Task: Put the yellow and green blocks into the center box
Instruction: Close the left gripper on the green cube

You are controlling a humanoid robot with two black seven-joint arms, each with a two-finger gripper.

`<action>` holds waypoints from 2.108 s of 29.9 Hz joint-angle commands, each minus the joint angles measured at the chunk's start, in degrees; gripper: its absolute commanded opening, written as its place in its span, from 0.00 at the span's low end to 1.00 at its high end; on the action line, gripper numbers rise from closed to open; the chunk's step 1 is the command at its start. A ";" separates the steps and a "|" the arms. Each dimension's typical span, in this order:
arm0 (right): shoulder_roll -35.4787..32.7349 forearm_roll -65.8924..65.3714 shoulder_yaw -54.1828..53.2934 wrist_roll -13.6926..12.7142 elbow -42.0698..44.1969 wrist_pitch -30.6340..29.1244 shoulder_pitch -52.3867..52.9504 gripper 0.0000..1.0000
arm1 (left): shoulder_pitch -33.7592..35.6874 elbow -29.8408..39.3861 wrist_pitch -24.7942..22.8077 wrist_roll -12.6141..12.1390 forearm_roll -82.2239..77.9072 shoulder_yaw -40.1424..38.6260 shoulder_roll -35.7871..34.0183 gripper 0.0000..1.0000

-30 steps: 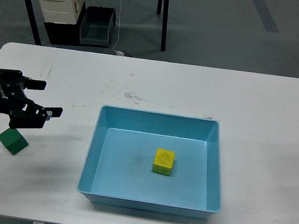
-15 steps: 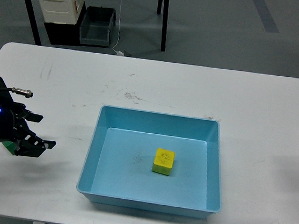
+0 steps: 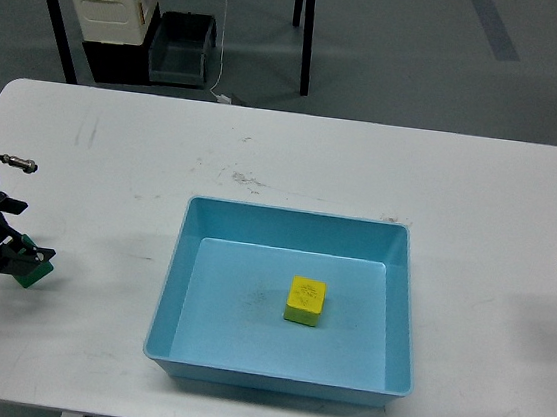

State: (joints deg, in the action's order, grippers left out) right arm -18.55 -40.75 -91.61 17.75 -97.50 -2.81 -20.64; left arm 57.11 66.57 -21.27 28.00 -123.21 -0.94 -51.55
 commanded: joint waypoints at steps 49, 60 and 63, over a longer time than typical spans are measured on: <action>0.00 0.05 0.73 0.09 0.29 1.14 -1.42 1.00 | -1.03 -6.89 -0.35 0.00 2.97 4.63 5.58 0.66; 0.00 0.06 0.82 0.09 0.29 1.76 -1.51 1.00 | -1.03 -6.89 -0.09 0.00 2.97 5.69 5.15 0.21; 0.00 0.06 0.82 0.09 0.29 1.76 -1.51 1.00 | -0.24 -6.72 0.00 0.00 3.67 4.99 4.88 0.17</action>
State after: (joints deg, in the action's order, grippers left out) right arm -18.54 -40.69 -90.79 17.85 -97.21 -1.12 -22.15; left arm 56.22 59.67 -21.48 28.00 -120.21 4.62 -46.40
